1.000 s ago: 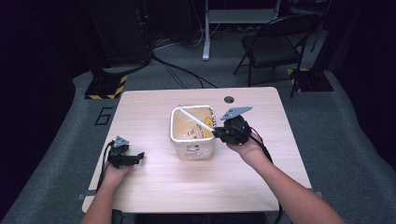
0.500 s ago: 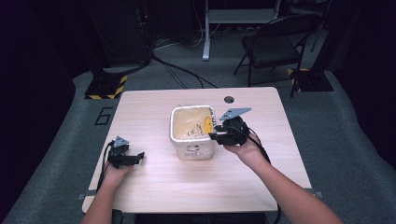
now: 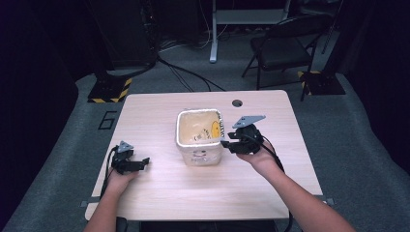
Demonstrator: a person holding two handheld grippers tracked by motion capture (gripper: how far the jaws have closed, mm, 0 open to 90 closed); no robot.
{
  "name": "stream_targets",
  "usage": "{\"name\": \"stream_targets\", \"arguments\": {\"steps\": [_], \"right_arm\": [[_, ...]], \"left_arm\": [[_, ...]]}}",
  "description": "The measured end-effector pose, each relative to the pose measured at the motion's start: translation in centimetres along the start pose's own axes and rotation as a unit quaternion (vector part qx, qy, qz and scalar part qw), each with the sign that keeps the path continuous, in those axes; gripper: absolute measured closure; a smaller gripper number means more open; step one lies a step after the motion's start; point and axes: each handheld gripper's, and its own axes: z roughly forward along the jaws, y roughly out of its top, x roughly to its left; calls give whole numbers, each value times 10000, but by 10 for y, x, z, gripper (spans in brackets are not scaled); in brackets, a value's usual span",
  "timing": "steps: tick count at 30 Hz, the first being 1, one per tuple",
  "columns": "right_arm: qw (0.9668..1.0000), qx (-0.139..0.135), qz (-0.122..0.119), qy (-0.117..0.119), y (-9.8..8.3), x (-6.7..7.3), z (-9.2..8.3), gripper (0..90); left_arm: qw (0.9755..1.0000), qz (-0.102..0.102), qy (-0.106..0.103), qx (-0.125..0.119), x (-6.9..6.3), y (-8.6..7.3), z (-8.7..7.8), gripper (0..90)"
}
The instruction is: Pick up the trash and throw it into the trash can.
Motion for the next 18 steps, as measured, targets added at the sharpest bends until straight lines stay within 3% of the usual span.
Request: {"name": "stream_targets", "arguments": {"steps": [9,13,18], "right_arm": [[9999,0,105,-136,-11,-10,-2,538],[9996,-6,73,-275,-13,-15,-4,536],[9987,-119,199,-450,-21,-26,-5,531]], "left_arm": [[10000,2,-6,3,0,0,0,147],[10000,1,-1,1,0,0,0,147],[10000,0,0,0,0,0,0,147]]}}
